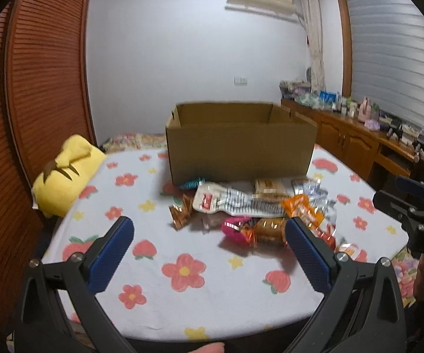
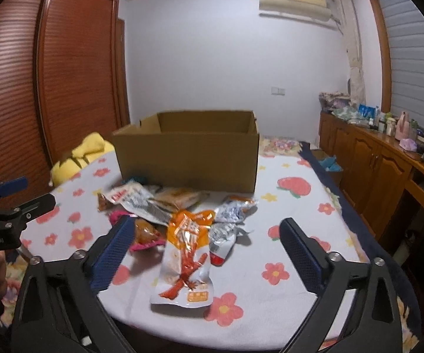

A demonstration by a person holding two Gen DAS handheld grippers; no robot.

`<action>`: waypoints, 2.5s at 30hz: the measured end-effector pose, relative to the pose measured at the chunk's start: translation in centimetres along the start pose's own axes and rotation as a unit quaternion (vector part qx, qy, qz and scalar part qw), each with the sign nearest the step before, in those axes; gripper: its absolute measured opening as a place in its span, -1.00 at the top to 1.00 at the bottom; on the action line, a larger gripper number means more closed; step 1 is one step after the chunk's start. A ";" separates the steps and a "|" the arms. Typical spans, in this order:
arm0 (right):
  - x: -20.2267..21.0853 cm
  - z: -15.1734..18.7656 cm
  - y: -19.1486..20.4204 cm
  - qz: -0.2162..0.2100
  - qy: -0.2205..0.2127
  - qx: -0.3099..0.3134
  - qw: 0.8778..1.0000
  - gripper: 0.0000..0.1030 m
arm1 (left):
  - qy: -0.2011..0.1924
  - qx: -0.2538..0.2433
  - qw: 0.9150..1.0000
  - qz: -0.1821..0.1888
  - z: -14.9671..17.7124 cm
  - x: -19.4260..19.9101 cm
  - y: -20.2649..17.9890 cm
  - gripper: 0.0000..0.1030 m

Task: Organize snacks
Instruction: 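Grasp the pink-wrapped sausage with the left gripper while the right gripper grasps the orange chicken-feet pouch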

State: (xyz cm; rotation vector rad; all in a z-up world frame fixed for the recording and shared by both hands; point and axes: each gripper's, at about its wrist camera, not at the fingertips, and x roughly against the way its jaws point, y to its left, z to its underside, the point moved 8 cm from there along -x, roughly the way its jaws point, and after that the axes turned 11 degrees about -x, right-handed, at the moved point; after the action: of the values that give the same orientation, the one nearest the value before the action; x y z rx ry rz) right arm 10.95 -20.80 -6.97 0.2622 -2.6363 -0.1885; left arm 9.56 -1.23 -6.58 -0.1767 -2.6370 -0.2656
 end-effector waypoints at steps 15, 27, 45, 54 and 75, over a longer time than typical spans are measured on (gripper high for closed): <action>-6.3 3.2 1.2 -0.042 0.115 0.035 0.992 -0.45 | 0.067 -0.018 0.996 0.050 1.0 -5.7 -1.8 -1.00; -7.1 4.1 0.5 -0.051 0.147 0.037 0.987 -0.43 | 0.103 -0.052 0.984 0.138 0.1 -9.3 -6.0 -0.66; -7.5 4.7 0.4 -0.048 0.158 0.053 0.985 -0.43 | 0.149 -0.081 0.969 0.177 1.7 -13.1 -7.9 -0.72; -8.1 4.9 0.8 -0.060 0.174 0.050 0.982 -0.43 | 0.158 -0.069 0.962 0.209 3.1 -13.6 -8.2 -0.82; -10.2 7.9 1.2 -0.049 0.214 0.097 0.971 -0.47 | 0.128 -0.049 0.969 0.207 3.1 -10.5 -8.0 -0.02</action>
State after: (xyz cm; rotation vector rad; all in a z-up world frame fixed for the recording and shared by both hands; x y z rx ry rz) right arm 15.85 -16.75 -18.30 0.4455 -2.2134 0.0870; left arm 16.02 -9.17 -15.49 -0.6692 -2.2674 -0.2569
